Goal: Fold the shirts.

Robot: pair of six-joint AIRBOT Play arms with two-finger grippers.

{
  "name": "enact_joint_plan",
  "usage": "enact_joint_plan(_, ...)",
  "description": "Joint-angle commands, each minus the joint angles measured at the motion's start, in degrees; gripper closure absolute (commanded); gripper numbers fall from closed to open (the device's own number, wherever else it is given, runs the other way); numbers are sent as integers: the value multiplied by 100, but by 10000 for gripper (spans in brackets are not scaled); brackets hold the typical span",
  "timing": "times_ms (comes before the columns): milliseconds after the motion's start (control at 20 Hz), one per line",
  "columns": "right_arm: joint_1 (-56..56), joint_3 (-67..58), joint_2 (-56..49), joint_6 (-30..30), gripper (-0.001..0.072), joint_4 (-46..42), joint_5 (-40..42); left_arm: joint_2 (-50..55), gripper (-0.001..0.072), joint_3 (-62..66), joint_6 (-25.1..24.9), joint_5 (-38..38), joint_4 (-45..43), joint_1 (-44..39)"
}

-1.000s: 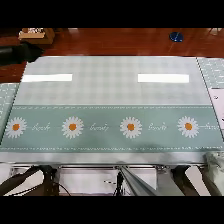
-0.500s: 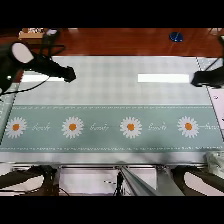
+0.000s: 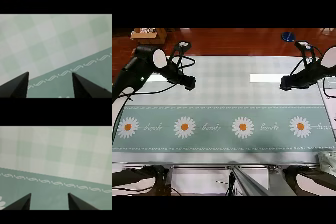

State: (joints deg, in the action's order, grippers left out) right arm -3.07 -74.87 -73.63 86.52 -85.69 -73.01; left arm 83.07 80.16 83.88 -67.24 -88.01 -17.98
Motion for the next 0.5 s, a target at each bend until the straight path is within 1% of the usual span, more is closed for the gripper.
enact_joint_plan(0,-37,-4,-13,-4,174,28,-7,20,100,4,42,-35,-52,-26)
enact_joint_plan(450,-37,-4,-13,-4,174,28,-7,90,100,4,42,-35,-52,-26)
